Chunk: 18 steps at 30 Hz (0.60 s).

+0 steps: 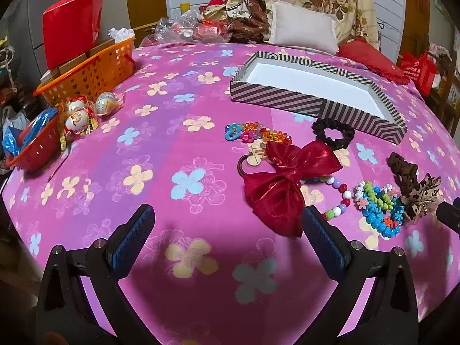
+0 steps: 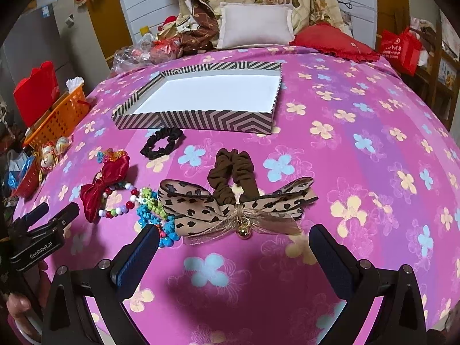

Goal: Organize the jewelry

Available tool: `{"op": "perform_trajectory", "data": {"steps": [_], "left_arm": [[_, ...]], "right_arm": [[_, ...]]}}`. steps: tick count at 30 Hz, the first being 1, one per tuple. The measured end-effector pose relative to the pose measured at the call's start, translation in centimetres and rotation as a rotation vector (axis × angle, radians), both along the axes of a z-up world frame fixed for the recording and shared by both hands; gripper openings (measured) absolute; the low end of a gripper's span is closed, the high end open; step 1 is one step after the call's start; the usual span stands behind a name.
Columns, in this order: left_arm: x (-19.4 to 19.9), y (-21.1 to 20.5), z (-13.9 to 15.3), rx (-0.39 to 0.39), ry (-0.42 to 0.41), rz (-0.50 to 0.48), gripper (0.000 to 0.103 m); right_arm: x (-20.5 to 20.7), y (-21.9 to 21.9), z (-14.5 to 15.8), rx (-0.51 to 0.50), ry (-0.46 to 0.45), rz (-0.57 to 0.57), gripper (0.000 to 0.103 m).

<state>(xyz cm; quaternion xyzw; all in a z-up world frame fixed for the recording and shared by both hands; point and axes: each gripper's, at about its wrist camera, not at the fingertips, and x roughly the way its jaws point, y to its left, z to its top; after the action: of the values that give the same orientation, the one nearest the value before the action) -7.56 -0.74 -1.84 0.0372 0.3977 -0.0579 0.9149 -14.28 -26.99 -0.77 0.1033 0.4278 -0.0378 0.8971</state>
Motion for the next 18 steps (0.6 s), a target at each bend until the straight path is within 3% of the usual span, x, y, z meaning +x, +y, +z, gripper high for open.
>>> {"op": "perform_trajectory", "data": {"steps": [8,18], "left_arm": [[-0.1,-0.3,0.1,-0.049,0.011,-0.021,0.102],[-0.5,-1.0,0.2,-0.034,-0.008,-0.044,0.102]], "right_arm": [[-0.6,-0.9,-0.5,0.090,0.016,-0.019,0.103],[-1.0,-1.0,0.3,0.174,0.010,-0.026,0.103]]}}
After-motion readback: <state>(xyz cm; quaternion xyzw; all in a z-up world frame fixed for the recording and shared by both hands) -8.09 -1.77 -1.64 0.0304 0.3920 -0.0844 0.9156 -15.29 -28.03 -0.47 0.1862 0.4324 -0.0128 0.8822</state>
